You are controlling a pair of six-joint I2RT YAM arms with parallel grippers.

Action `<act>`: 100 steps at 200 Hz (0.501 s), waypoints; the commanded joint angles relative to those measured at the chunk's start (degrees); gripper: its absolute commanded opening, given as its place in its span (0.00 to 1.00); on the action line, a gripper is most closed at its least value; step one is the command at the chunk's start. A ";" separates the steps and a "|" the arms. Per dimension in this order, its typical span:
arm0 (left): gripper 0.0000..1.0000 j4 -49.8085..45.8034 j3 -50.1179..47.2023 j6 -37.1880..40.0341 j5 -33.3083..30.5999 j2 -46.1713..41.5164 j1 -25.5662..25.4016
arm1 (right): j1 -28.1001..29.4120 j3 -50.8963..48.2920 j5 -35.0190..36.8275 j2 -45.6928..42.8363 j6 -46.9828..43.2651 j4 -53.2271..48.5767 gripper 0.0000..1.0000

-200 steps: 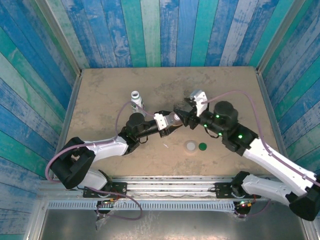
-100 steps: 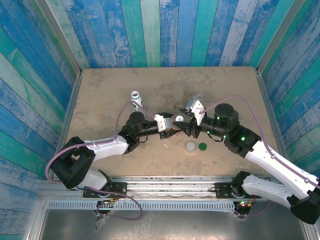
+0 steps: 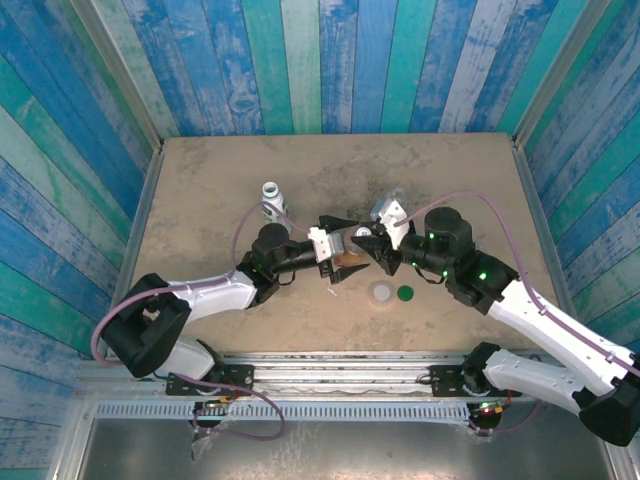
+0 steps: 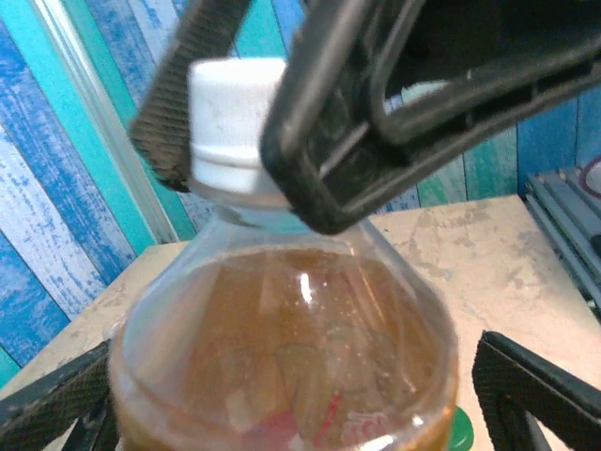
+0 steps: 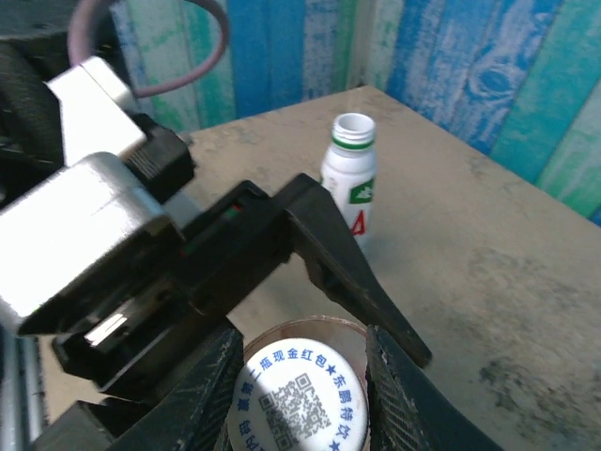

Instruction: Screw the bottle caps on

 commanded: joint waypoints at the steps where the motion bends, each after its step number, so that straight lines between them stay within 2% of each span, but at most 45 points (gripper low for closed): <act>1: 0.94 3.45 -2.44 -1.50 -4.02 -1.24 0.13 | -0.43 -1.46 9.06 -1.30 0.94 0.44 0.22; 43: 0.94 8.82 -11.87 -6.90 -12.07 -6.61 0.64 | -3.05 0.06 18.27 3.68 3.12 2.77 0.22; 63: 0.94 8.45 -15.31 -9.92 -15.34 -8.40 1.08 | -5.24 3.64 18.67 9.20 4.03 3.76 0.23; 82: 0.94 9.63 -18.14 -14.43 -22.64 -9.13 1.12 | -6.94 8.46 17.81 15.97 4.89 4.57 0.23; 100: 0.95 12.11 -20.61 -15.85 -25.77 -11.13 1.14 | -8.00 14.12 16.32 23.59 6.31 4.61 0.23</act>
